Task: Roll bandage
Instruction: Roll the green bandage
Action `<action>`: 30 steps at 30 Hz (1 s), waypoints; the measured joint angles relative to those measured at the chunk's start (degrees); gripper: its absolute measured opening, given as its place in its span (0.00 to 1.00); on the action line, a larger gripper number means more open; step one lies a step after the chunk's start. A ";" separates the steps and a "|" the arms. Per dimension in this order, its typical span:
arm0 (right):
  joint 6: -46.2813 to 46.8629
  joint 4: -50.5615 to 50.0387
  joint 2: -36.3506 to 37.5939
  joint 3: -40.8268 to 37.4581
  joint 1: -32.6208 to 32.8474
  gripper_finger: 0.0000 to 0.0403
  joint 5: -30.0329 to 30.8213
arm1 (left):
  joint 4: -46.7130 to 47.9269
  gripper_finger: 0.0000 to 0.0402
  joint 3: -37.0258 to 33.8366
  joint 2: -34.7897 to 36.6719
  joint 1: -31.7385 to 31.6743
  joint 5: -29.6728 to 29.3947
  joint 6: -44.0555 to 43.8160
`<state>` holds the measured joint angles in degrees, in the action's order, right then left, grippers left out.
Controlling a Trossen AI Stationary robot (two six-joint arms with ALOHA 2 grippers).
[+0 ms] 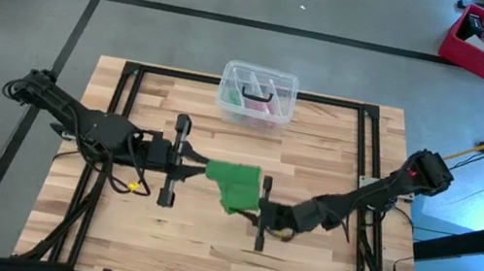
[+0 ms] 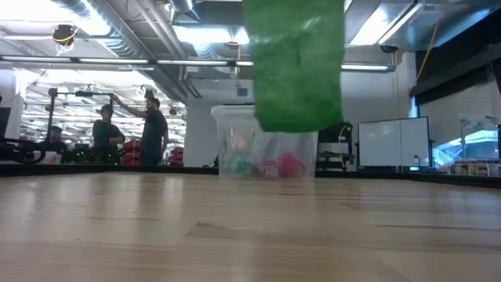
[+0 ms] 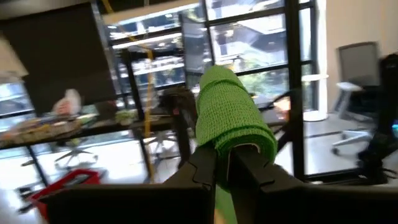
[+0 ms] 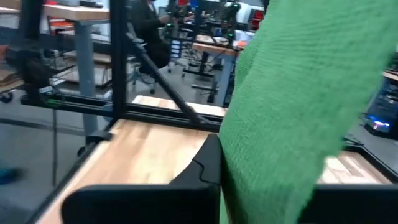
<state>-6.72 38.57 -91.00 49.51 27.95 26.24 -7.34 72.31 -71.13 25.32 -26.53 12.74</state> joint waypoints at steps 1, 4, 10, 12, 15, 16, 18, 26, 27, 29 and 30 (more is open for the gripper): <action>0.00 -1.07 0.00 0.83 0.88 0.02 0.94 | -0.32 0.04 0.00 0.09 -0.18 -1.34 0.74; -0.02 -5.90 0.04 3.85 3.40 0.03 3.89 | -1.80 0.04 0.00 0.49 -0.74 -4.75 3.88; -0.02 -17.80 0.05 11.93 7.77 0.02 6.79 | -1.28 0.04 0.04 0.61 -2.96 -6.31 8.71; -0.09 -20.98 0.07 14.45 9.36 0.01 7.79 | 0.33 0.04 0.06 0.63 -3.69 -6.95 9.95; -1.69 -23.82 0.07 18.01 12.06 0.01 10.59 | 3.15 0.04 0.04 0.61 -4.13 -7.30 10.26; -2.31 -24.28 0.07 19.10 13.03 0.01 11.53 | 3.42 0.04 0.04 0.61 -4.13 -7.38 10.24; -2.79 -25.31 0.09 20.96 14.58 0.01 12.82 | 3.72 0.04 0.04 0.61 -4.11 -7.42 10.24; -4.42 -25.42 0.09 27.05 17.20 0.01 13.92 | 2.20 0.04 -3.33 0.28 -4.11 -8.64 11.94; -4.46 -25.45 0.09 27.58 17.17 0.01 13.41 | 1.39 0.04 -4.11 0.05 -4.15 -8.67 11.95; -4.49 -25.34 0.09 28.56 17.02 0.01 12.36 | 0.46 0.04 -5.45 -0.67 -4.53 -8.68 12.14; -4.50 -25.14 0.09 28.97 17.04 0.01 12.07 | 0.48 0.04 -5.82 -1.12 -4.78 -8.72 12.12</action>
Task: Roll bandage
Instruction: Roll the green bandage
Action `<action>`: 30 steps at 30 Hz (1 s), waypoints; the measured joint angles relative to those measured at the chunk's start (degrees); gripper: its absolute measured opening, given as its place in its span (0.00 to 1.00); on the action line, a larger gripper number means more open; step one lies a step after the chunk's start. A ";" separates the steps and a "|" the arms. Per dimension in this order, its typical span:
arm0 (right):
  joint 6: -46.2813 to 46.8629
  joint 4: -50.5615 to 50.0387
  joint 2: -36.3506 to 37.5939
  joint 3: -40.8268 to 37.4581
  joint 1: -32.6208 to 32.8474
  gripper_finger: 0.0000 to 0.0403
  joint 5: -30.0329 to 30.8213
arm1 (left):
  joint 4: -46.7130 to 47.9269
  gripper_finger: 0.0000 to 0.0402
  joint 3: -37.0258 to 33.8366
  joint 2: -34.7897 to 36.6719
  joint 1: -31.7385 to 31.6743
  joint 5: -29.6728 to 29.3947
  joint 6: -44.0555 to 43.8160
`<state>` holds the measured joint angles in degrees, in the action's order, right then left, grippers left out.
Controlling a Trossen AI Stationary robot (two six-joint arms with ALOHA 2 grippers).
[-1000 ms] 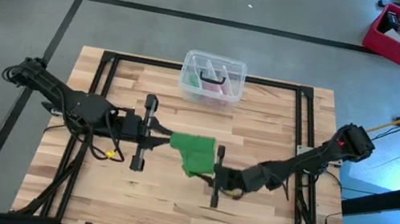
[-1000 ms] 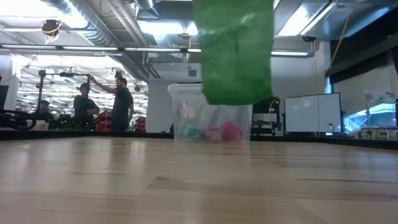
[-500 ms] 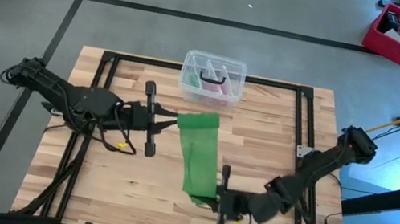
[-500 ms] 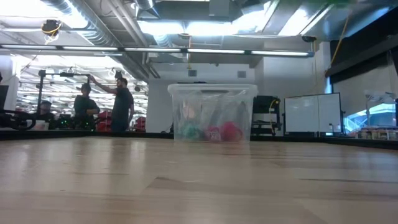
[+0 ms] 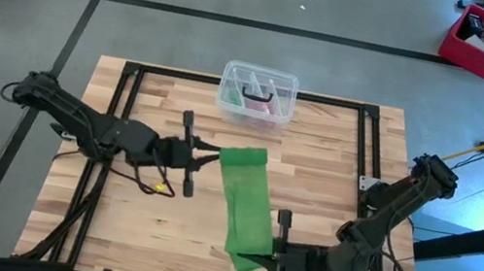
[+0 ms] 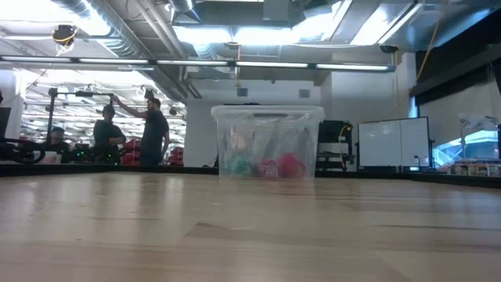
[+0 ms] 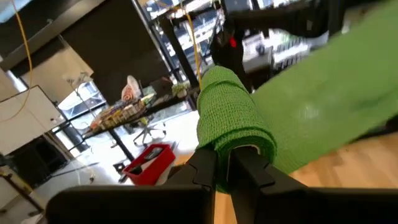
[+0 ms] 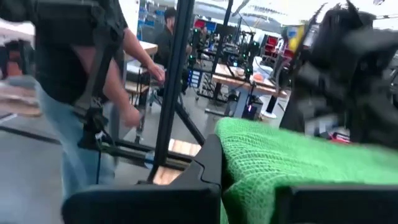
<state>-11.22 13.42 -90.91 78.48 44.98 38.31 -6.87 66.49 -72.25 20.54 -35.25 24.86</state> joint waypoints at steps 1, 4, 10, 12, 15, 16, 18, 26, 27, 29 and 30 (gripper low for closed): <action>0.00 0.05 0.00 0.39 0.01 0.01 -0.05 | -0.03 0.04 -0.44 -0.63 -0.31 -0.18 -0.17; -0.02 0.01 0.00 1.78 -0.01 0.01 -0.21 | 0.13 0.04 -1.91 -2.58 -0.96 -1.15 -0.18; -1.25 -0.08 0.00 5.91 -0.01 0.01 -0.18 | 0.10 0.04 -4.72 -5.79 -1.01 -1.22 0.24; -1.50 -0.07 0.00 7.66 -0.12 0.01 0.30 | 0.19 0.04 -5.33 -6.80 -0.57 -1.22 0.24; -2.89 -0.08 0.00 10.48 -0.89 0.01 1.28 | 0.27 0.04 -6.07 -8.34 0.24 -1.24 0.24; -3.31 -0.10 0.00 11.41 -1.12 0.01 1.93 | 0.36 0.04 -6.09 -8.92 0.58 -1.24 0.24; -4.90 -0.43 -0.02 13.20 -1.99 0.01 3.17 | 0.21 0.04 -6.09 -10.22 1.37 -1.39 0.85; -10.98 -3.97 -0.02 18.58 -7.36 0.01 7.95 | -0.21 0.04 -6.13 -14.84 5.12 -1.85 1.30; -11.37 -4.75 0.01 18.77 -8.07 0.01 8.39 | -0.19 0.04 -6.13 -15.39 5.60 -1.88 1.29; -11.56 -6.00 0.13 18.79 -9.75 0.01 8.69 | -0.16 0.04 -6.13 -16.28 6.37 -1.92 1.24; -11.79 -6.52 0.13 18.79 -10.67 0.01 8.81 | -0.17 0.04 -6.13 -16.67 6.69 -1.92 1.07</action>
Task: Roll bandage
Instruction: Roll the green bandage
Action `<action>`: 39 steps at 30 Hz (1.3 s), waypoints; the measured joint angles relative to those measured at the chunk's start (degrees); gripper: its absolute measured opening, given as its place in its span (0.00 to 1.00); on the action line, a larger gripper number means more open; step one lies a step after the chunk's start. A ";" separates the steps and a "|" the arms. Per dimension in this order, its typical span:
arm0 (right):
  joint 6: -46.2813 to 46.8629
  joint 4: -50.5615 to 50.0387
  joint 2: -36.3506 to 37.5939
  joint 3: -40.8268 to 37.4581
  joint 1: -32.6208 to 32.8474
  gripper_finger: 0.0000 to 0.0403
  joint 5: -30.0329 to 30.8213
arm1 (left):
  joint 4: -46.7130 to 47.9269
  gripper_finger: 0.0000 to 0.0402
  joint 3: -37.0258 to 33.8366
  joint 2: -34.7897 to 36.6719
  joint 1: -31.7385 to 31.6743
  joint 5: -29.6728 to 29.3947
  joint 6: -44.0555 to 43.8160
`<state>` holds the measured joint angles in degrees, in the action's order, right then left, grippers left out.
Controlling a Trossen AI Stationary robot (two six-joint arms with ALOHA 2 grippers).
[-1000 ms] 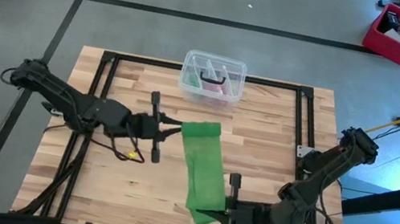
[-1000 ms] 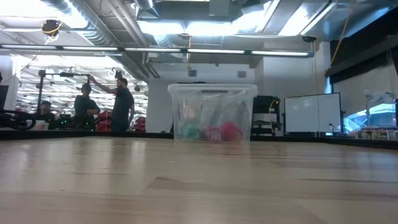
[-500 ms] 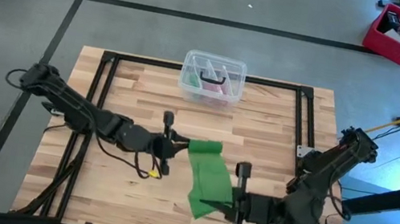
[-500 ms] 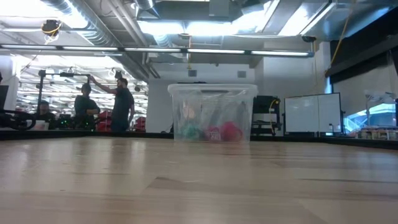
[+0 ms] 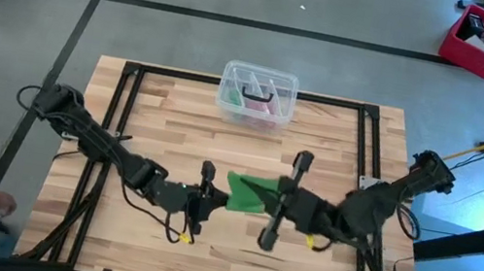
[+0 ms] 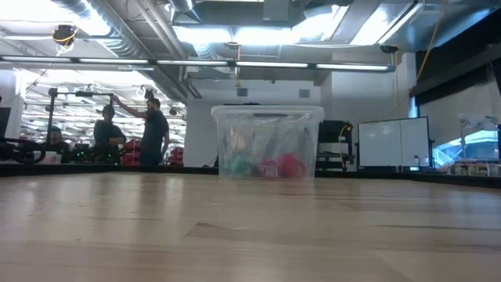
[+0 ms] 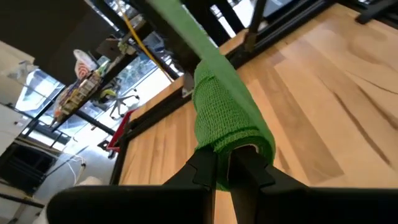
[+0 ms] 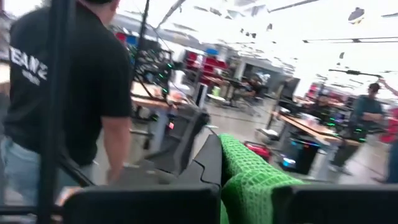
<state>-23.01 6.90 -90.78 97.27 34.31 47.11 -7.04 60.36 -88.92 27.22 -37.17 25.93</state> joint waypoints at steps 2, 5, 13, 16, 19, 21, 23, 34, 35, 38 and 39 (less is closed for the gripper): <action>-1.18 -1.56 0.00 0.00 -1.41 0.01 1.69 | 0.04 0.04 0.00 -0.60 0.66 -0.05 -0.69; -1.47 -4.23 0.09 0.00 -3.69 0.01 2.35 | -0.23 0.04 -0.02 -0.99 1.68 -0.09 -1.15; 3.12 -7.07 0.54 -3.32 -9.84 0.01 1.81 | -2.30 0.04 -0.07 -1.08 4.26 0.07 -0.99; 7.70 -7.03 0.63 -6.40 -12.71 0.01 1.56 | -2.23 0.04 -0.13 -1.10 4.72 0.09 -1.75; 13.19 -6.97 0.63 -10.86 -15.19 0.01 1.42 | -2.19 0.04 -0.15 -1.10 5.41 0.20 -1.76; 17.20 -6.76 0.63 -14.24 -16.57 0.01 1.36 | -1.94 0.04 -0.15 -1.12 5.72 0.35 -2.04; 21.00 -6.84 0.63 -17.61 -18.03 0.01 1.38 | -1.59 0.04 -0.15 -1.18 5.99 0.36 -3.08; 42.53 -6.81 0.66 -34.22 -22.12 0.01 -5.79 | -3.27 0.04 -0.15 -6.58 6.27 4.22 -11.74; 43.94 -6.82 0.66 -35.29 -22.05 0.01 -6.86 | -4.07 0.04 -0.16 -7.57 6.32 4.24 -11.56; 48.16 -6.95 0.66 -38.00 -21.94 0.01 -10.54 | -7.91 0.04 -0.17 -9.77 6.81 4.16 -9.02; 49.53 -6.87 0.66 -38.76 -21.95 0.01 -11.94 | -9.30 0.04 -0.17 -10.26 7.00 3.99 -7.89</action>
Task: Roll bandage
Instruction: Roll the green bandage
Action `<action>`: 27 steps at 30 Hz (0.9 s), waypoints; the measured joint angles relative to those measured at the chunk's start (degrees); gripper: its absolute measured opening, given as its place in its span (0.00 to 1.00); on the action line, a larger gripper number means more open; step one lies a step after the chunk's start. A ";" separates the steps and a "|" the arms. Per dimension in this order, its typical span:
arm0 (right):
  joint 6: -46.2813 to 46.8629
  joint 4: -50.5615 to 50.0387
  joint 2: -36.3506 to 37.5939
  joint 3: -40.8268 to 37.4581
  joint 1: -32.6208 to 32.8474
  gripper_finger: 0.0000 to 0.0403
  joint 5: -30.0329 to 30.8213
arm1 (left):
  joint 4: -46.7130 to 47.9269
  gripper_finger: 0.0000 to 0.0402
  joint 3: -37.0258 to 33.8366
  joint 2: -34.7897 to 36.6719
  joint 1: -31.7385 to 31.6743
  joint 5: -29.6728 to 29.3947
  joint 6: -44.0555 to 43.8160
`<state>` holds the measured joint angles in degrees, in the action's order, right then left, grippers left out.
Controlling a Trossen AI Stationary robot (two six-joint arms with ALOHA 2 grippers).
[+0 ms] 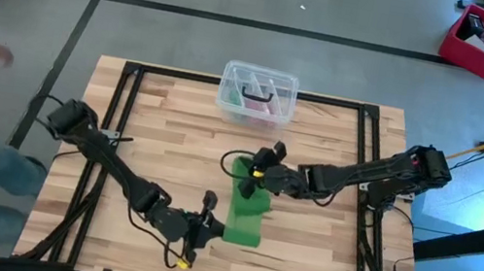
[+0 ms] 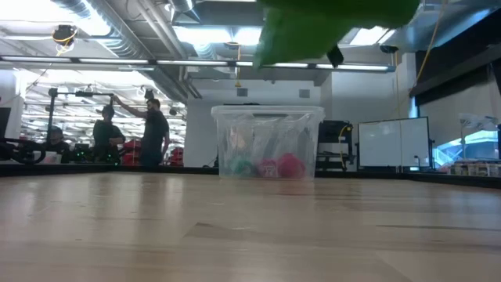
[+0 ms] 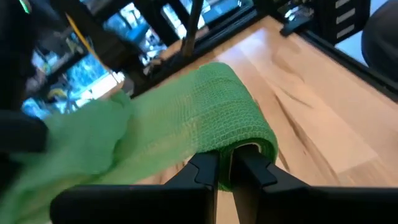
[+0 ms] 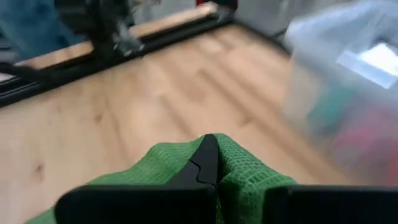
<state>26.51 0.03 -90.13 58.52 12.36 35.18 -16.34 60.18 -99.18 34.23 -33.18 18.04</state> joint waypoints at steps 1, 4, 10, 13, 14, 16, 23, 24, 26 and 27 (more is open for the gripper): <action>1.23 0.04 0.00 -0.65 0.00 0.01 -1.85 | -1.14 0.04 0.00 -0.15 0.26 -0.31 1.50; 4.09 0.06 0.00 -1.94 0.04 0.01 -6.17 | -3.97 0.04 0.02 -0.12 1.15 -2.92 6.80; 9.29 0.13 -0.32 -2.35 0.00 0.01 -12.75 | -7.23 0.04 1.55 0.25 2.70 -4.93 18.90; 12.70 0.09 -0.75 -2.35 0.00 0.03 -16.51 | -6.98 0.04 1.66 0.29 2.70 -5.13 21.19; 13.90 -0.30 -0.87 -2.35 -0.02 0.05 -17.87 | -6.86 0.04 1.66 0.29 2.68 -5.65 21.66; 15.19 -0.42 -1.54 -2.38 -0.04 0.10 -20.77 | -6.89 0.04 1.64 0.29 2.63 -6.82 23.73; 18.40 -1.74 -3.02 -2.38 -0.28 0.36 -30.54 | -6.82 0.04 1.68 0.29 2.63 -9.92 25.97; 18.35 -1.92 -2.47 -2.40 -0.59 0.40 -31.69 | -6.73 0.04 1.68 0.29 2.63 -9.92 25.60; 18.31 -1.41 -0.99 -2.24 -1.42 0.45 -33.87 | -6.55 0.04 1.68 0.29 2.66 -9.93 24.56; 18.28 -1.23 -0.14 -1.95 -1.72 0.48 -34.68 | -6.51 0.04 1.70 0.29 2.70 -10.00 24.01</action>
<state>44.80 -1.20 -90.27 56.57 10.64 0.50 -22.85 61.88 -98.89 36.93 -43.17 42.05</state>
